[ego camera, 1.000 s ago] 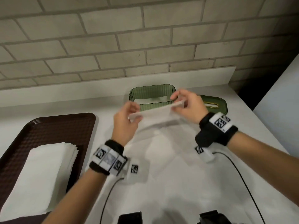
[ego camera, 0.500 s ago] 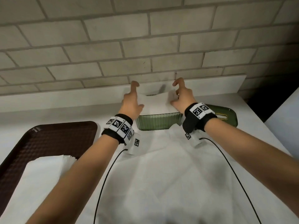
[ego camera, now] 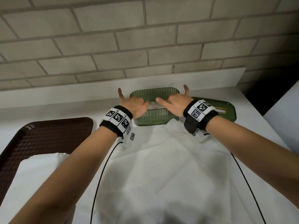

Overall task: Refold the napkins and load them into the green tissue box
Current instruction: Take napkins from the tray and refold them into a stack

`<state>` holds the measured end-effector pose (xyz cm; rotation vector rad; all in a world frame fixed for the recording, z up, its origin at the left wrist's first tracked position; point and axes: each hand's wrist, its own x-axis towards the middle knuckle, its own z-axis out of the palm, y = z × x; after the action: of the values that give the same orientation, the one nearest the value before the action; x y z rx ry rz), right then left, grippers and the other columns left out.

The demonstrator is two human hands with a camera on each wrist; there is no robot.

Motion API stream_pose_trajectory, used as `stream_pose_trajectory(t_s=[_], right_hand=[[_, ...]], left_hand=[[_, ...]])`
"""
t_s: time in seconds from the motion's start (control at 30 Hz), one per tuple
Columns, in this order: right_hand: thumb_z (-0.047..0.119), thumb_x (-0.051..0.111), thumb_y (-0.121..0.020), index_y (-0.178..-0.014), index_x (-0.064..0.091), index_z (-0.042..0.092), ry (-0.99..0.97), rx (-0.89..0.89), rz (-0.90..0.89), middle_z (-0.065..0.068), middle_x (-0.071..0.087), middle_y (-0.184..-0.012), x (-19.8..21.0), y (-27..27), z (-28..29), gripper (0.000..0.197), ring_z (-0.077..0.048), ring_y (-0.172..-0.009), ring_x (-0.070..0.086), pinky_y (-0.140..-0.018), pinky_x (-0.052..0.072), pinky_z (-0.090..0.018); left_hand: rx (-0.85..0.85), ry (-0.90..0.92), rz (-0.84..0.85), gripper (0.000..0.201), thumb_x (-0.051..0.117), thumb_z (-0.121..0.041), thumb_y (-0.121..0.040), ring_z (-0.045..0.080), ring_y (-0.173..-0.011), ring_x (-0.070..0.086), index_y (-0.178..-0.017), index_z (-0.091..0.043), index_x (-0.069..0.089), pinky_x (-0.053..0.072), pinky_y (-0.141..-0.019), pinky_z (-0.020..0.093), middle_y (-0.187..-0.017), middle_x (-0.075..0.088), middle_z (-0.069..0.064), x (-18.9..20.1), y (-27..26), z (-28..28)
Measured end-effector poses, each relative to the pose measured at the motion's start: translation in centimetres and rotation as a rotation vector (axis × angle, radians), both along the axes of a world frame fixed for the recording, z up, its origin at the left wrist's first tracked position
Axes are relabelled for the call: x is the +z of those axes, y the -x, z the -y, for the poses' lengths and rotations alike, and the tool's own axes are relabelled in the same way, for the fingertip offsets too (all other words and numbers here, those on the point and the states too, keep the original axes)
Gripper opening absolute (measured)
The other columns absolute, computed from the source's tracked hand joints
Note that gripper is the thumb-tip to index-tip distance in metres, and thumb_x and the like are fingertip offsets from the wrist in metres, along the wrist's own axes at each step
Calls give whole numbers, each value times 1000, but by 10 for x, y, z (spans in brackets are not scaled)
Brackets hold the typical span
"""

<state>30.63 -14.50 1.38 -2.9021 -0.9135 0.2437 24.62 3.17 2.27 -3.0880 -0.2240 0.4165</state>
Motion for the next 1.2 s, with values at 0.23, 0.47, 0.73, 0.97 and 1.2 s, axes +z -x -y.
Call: stream_pose_trajectory(t_s=[0.23,0.47,0.73,0.97,1.2], right_hand=[[74,-12,-83,-75,64,18,261,20,-137,-4,72,-97,1,-1,-7,95,-20,-118,55,-112,-19,-60],[66,26,-93,-69,63,19,-94,-11,147,1,65,-80,21,11,12,64,-19,-91,60,-112,8,-59],[33,69,-80,-69,67,24,-574,-91,-133,7,66,-64,7,88,77,15,-7,-58,59,-67,54,-31],[25,82,-71,-96,61,27,-386,-192,-459,7,61,-86,-45,130,130,33,-7,-72,55,-66,43,-11],[5,79,-73,-85,74,28,-728,-103,-384,9,63,-72,-31,144,120,27,-3,-68,55,-74,43,-14]], left_hand=[[44,-8,-209,81,-9,-61,-93,25,-139,38,-138,-30,51,-28,-101,70,-125,66,5,-8,-9,6],[-49,83,291,39,37,-34,-98,25,-106,58,-78,-14,63,-6,-109,74,-87,65,3,10,26,18],[-280,574,313,22,61,-39,-88,10,-101,60,-102,-22,66,49,-91,36,-113,59,-10,-31,132,66],[-211,567,56,68,59,-53,-89,7,-142,29,-146,-21,38,24,-112,16,-157,28,-8,-64,164,87],[-202,580,155,78,56,-64,-86,11,-141,31,-148,-22,35,29,-115,27,-152,34,-7,-55,163,92]])
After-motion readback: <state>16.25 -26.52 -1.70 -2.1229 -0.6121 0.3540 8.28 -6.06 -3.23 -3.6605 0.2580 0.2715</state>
